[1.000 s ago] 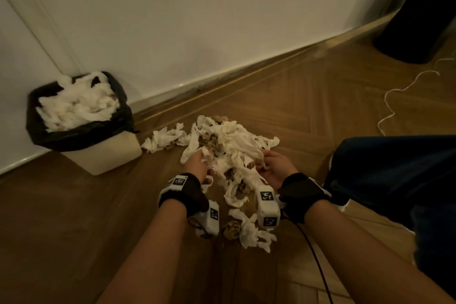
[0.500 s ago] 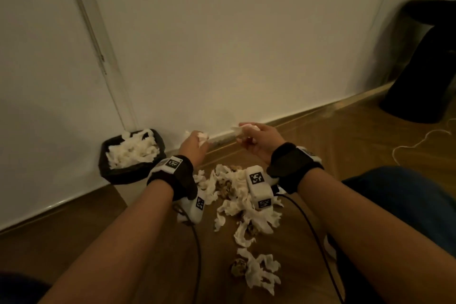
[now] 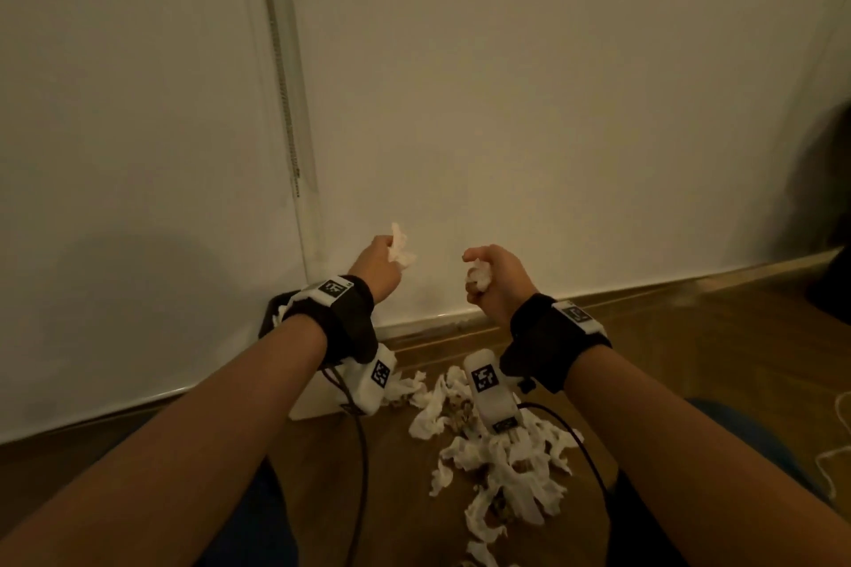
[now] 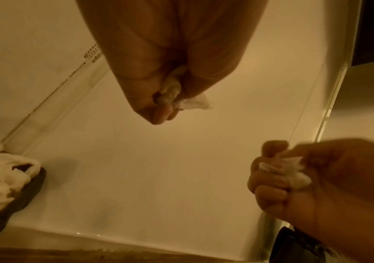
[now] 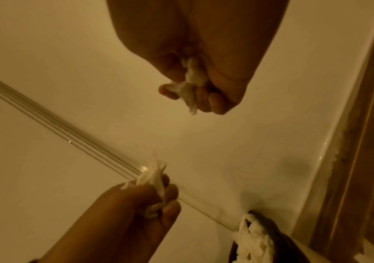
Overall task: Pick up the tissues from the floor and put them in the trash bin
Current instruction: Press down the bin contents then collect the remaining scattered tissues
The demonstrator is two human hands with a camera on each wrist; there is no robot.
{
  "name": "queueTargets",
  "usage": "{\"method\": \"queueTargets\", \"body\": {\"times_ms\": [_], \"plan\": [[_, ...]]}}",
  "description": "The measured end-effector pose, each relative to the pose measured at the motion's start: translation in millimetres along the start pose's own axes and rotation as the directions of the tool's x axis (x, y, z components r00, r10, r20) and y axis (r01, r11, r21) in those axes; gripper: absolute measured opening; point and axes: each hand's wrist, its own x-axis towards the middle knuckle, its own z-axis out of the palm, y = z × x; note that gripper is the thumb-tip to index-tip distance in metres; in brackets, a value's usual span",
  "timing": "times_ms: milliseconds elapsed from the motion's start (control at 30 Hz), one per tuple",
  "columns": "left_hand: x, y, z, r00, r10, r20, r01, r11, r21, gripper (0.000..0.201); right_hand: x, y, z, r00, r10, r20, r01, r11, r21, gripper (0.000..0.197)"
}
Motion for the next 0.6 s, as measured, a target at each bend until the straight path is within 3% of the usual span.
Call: {"method": "queueTargets", "body": {"times_ms": [67,167,333,400,500,533,600], "plan": [[6,1,-3,1.0,-0.026,-0.004,0.026,1.0,0.009,0.028,5,5,10,0.999,0.02,0.04,-0.019,0.999,-0.028,0.023],[22,-6,-13,0.998,-0.061,-0.036,0.063,0.995,0.073,0.038,18,13,24,0.999,0.046,0.027,-0.04,0.979,-0.2,0.022],[51,-63,-44,0.966,-0.209,-0.151,0.244,0.933,0.266,0.037,51,37,38,0.991,-0.011,0.134,0.085,0.825,-0.559,0.037],[55,-90,-56,0.943,-0.248,-0.223,0.313,0.89,0.333,0.037,62,50,44,0.981,-0.021,0.194,0.133,0.796,-0.59,0.033],[61,-124,-64,0.93,-0.251,-0.27,0.328,0.897,0.296,0.039,81,75,54,0.977,0.025,0.212,0.103,0.813,-0.573,0.024],[63,-135,-65,0.934,-0.247,-0.26,0.316,0.908,0.274,0.038,88,83,59,0.982,0.028,0.188,0.094,0.789,-0.608,0.022],[66,-158,-64,0.939,-0.222,-0.262,0.284,0.931,0.231,0.034,107,100,69,0.991,-0.009,0.13,0.105,0.649,-0.753,0.021]]}}
